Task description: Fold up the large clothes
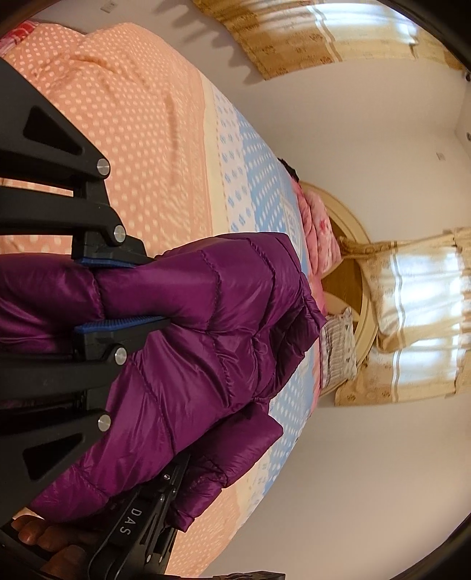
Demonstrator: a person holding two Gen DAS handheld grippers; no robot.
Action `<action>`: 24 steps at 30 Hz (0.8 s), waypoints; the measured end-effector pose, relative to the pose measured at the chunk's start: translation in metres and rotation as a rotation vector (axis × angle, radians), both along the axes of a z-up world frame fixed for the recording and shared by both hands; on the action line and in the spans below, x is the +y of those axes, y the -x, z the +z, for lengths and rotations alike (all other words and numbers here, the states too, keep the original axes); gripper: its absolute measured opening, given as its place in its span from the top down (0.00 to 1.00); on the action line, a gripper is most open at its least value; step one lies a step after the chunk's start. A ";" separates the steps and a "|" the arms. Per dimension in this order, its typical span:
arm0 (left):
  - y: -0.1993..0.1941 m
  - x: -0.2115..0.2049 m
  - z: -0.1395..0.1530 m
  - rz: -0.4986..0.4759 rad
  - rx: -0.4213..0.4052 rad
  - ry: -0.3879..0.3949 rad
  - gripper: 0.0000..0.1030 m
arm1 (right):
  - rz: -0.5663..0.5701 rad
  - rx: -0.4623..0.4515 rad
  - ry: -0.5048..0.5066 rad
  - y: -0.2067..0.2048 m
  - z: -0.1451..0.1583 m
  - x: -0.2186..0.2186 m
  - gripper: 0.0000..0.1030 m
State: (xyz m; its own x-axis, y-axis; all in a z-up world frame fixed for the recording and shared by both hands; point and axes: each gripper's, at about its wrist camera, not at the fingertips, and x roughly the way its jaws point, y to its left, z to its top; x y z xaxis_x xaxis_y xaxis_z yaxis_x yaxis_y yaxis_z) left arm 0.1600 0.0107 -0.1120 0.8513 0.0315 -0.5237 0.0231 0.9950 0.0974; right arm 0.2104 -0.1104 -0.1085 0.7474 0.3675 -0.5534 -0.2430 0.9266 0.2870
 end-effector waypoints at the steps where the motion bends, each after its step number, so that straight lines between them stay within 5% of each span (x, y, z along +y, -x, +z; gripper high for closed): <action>1: 0.001 0.004 0.001 0.007 -0.002 0.000 0.78 | 0.009 -0.003 0.004 0.000 0.001 0.005 0.81; 24: -0.010 0.051 -0.013 0.121 0.021 0.022 0.78 | 0.119 0.002 0.086 -0.024 -0.007 0.066 0.81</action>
